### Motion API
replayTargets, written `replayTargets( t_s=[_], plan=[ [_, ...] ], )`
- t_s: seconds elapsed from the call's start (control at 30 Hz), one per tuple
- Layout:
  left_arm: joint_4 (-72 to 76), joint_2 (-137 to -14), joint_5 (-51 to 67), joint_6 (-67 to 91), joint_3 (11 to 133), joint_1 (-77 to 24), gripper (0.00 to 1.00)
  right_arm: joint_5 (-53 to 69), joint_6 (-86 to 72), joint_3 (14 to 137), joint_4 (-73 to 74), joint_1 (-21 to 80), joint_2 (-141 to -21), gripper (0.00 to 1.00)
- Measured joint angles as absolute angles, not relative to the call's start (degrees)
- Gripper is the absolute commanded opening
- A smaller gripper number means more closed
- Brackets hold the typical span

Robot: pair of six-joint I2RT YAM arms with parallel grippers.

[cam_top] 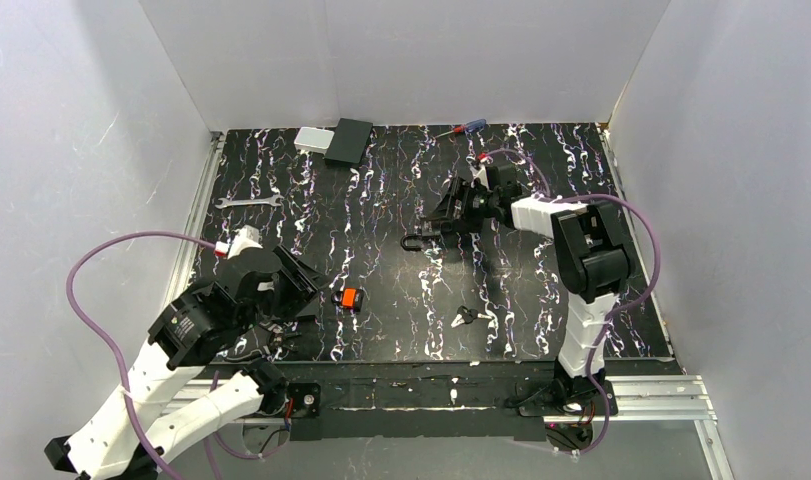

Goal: Unlock with the key

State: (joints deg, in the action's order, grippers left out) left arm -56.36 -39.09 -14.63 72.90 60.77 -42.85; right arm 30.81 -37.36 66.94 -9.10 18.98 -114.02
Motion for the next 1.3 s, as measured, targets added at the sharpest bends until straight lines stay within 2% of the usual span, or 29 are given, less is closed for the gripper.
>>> replayTargets(
  t_s=[0.23, 0.4, 0.47, 0.57, 0.6, 0.9, 1.13, 1.3],
  plan=[
    [-58.2, -36.9, -16.1, 71.8, 60.7, -42.9, 0.45, 20.3, -28.6, 70.9, 7.4, 18.3, -108.4, 0.87],
    [-59.9, -37.3, -16.8, 70.1, 60.8, -42.9, 0.51, 15.4, -25.5, 70.8, 14.0, 18.1, -99.3, 0.85],
    [-60.4, -38.0, -16.8, 69.4, 60.8, -42.9, 0.65, 14.4, -24.0, 69.9, 14.3, 18.2, -94.2, 0.86],
    [-60.5, -39.8, -16.6, 67.4, 61.5, -42.9, 0.96, 13.9, -22.0, 68.3, 15.2, 18.5, -87.5, 0.86],
    [-60.2, -40.5, -16.4, 66.6, 61.8, -42.9, 0.98, 13.7, -21.2, 67.8, 15.4, 18.7, -85.9, 0.86],
    [-53.1, -38.7, -14.9, 65.6, 59.0, -42.9, 0.98, 5.0, -18.1, 63.6, 23.2, 25.9, -79.2, 0.86],
    [-52.1, -41.5, -14.3, 64.7, 58.7, -42.9, 0.95, -3.8, -25.9, 61.9, 34.0, 30.0, -74.1, 0.80],
    [-51.5, -45.2, -14.3, 62.9, 60.1, -42.9, 0.92, -5.7, -34.3, 54.4, 40.7, 31.8, -72.8, 0.78]
  ],
)
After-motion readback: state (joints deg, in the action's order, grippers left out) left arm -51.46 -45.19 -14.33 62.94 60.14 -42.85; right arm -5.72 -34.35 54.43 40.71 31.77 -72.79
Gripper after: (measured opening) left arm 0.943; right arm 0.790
